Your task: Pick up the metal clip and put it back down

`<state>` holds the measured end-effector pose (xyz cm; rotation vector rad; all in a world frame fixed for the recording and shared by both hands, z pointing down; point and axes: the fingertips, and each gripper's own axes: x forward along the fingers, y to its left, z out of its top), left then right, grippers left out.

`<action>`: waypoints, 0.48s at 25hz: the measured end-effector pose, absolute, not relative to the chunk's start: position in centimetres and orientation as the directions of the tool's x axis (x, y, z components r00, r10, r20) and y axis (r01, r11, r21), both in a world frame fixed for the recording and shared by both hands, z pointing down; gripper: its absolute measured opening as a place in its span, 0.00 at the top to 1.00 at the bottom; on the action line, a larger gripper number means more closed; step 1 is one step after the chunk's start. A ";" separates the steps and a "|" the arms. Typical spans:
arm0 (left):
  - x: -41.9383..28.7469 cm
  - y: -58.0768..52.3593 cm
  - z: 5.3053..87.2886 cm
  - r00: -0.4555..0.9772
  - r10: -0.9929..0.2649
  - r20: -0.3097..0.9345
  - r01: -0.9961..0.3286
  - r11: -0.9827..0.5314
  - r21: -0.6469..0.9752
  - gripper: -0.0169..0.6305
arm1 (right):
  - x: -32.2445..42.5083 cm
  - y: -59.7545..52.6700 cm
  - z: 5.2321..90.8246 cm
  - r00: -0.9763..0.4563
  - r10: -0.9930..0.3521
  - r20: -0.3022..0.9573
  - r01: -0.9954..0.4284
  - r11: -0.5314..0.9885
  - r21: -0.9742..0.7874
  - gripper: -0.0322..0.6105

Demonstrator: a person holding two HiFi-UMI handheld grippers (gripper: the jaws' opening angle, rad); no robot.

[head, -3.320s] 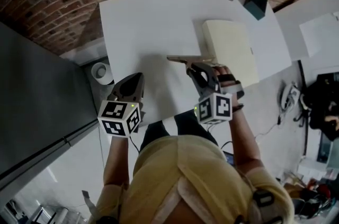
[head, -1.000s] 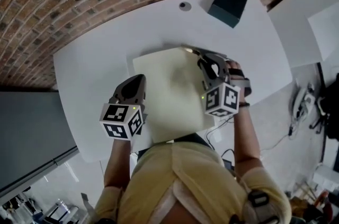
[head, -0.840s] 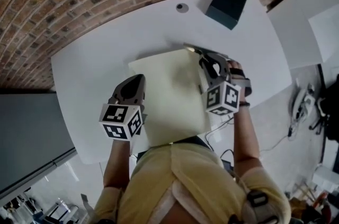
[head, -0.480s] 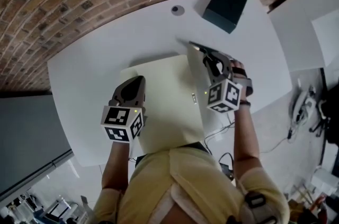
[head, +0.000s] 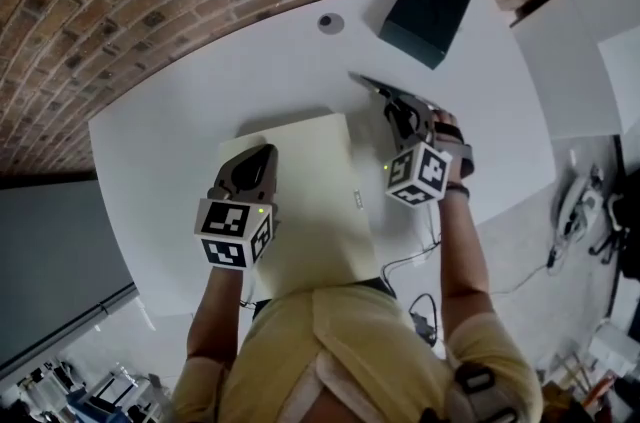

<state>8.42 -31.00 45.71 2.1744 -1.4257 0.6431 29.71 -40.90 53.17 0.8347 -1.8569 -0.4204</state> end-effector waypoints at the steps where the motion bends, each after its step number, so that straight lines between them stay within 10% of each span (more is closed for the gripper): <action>1: 8.6 -31.1 45.7 0.353 -0.710 0.609 -0.926 -0.360 0.117 0.97 | 29.8 -41.2 53.3 -0.245 -0.713 0.657 -0.360 0.697 0.621 0.83; 12: 8.7 -32.0 46.3 0.336 -0.707 0.622 -0.929 -0.359 0.093 0.97 | 30.4 -43.3 54.1 -0.184 -0.753 0.632 -0.328 0.653 0.682 0.83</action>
